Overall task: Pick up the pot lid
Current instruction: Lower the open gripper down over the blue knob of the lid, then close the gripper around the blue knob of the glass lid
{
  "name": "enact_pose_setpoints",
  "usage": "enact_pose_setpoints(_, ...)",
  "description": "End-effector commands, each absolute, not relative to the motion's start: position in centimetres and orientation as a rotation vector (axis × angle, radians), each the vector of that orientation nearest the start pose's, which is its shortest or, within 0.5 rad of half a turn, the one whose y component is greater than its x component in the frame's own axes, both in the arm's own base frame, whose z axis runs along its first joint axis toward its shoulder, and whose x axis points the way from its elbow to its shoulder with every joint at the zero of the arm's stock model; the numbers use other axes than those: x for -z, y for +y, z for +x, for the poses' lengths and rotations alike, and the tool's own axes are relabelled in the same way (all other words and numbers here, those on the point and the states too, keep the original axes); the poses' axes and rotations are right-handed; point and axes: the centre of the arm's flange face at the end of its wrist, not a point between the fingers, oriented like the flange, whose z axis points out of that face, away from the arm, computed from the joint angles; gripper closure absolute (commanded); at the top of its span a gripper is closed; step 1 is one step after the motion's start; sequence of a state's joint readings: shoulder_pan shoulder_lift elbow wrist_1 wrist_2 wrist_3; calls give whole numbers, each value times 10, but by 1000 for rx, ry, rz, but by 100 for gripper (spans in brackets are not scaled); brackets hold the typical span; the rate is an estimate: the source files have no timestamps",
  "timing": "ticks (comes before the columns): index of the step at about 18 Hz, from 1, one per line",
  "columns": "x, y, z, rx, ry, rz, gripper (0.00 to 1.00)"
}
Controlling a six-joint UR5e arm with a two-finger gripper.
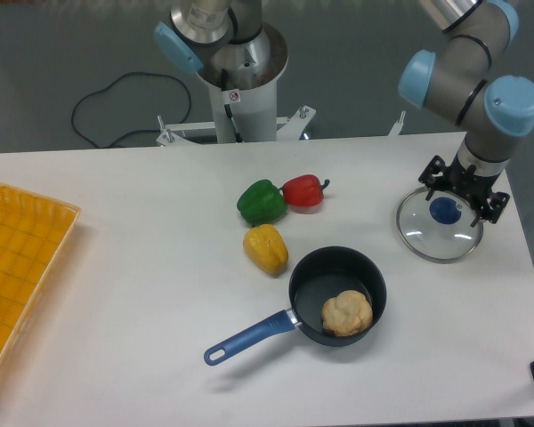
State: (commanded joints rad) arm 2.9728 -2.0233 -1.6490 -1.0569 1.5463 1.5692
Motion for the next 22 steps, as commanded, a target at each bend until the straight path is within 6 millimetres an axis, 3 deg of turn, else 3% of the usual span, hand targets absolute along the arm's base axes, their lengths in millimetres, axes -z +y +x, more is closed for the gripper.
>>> enact_pose_setpoints(22, -222, 229, -593, 22, 272, -3103, 0)
